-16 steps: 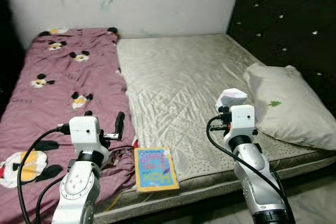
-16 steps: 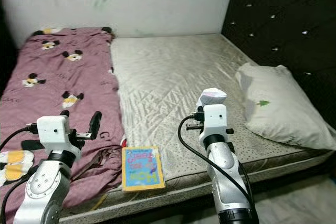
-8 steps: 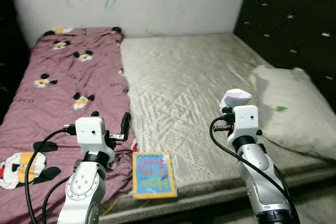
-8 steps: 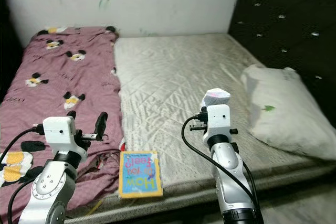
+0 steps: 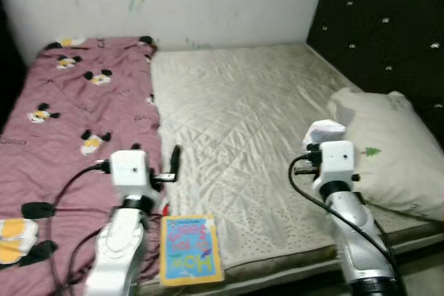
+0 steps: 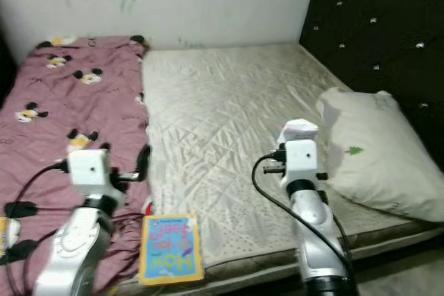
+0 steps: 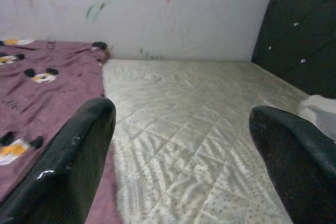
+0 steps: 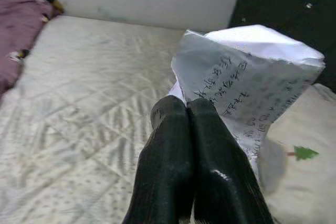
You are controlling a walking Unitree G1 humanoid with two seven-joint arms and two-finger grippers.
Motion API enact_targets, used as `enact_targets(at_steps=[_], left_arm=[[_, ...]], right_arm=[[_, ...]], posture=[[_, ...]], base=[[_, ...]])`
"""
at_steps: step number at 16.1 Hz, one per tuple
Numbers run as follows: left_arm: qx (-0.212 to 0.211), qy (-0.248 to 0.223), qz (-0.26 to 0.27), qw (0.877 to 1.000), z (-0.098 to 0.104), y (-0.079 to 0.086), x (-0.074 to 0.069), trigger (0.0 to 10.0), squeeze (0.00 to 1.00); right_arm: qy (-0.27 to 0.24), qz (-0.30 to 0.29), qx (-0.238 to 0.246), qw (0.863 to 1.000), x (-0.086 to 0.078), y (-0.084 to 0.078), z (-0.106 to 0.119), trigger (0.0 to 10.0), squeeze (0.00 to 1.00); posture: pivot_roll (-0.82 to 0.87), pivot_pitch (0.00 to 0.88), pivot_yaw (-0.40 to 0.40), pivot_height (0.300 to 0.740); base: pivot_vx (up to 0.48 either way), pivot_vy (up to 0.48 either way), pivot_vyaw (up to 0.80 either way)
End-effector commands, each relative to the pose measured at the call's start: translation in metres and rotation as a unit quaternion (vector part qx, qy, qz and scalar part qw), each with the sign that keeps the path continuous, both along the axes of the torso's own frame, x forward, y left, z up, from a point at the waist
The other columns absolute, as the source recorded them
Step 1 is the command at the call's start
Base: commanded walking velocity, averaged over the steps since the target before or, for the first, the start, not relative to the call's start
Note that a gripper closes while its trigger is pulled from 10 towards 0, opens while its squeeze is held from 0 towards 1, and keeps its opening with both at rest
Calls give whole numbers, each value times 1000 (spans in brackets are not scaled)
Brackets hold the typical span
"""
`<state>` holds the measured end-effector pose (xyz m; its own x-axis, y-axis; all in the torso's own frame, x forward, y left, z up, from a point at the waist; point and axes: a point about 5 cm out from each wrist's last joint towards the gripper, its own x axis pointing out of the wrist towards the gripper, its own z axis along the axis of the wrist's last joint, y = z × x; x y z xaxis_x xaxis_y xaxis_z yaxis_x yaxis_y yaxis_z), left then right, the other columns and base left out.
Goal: Clean up the room
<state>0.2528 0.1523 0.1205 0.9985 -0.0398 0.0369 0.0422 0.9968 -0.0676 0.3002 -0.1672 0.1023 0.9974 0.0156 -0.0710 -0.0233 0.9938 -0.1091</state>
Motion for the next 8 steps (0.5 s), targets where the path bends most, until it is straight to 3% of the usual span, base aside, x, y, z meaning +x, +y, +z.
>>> enact_targets(at_steps=[1,3,7,8], left_arm=[[2,3,10,1000,-1,5,-1,10000,0],[0,3,10,1000,-1,5,-1,10000,0],[-6,6,11,1000,-2,4,-1,10000,0],[-6,6,11,1000,-2,4,-1,10000,0]], right_arm=[[-12,17,0,1000,3,9,6,10000,0],[-14,18,-6,1000,3,9,6,10000,0],[-21,29,-18,999,2,12,7,10000,0],[-18,26,-16,999,2,11,7,10000,0]], posture=[[58,0,-27,740],[55,0,-26,740],[52,0,-28,740],[52,0,-28,740]], base=[[0,0,0],[0,0,0],[0,463,733],[0,461,0]])
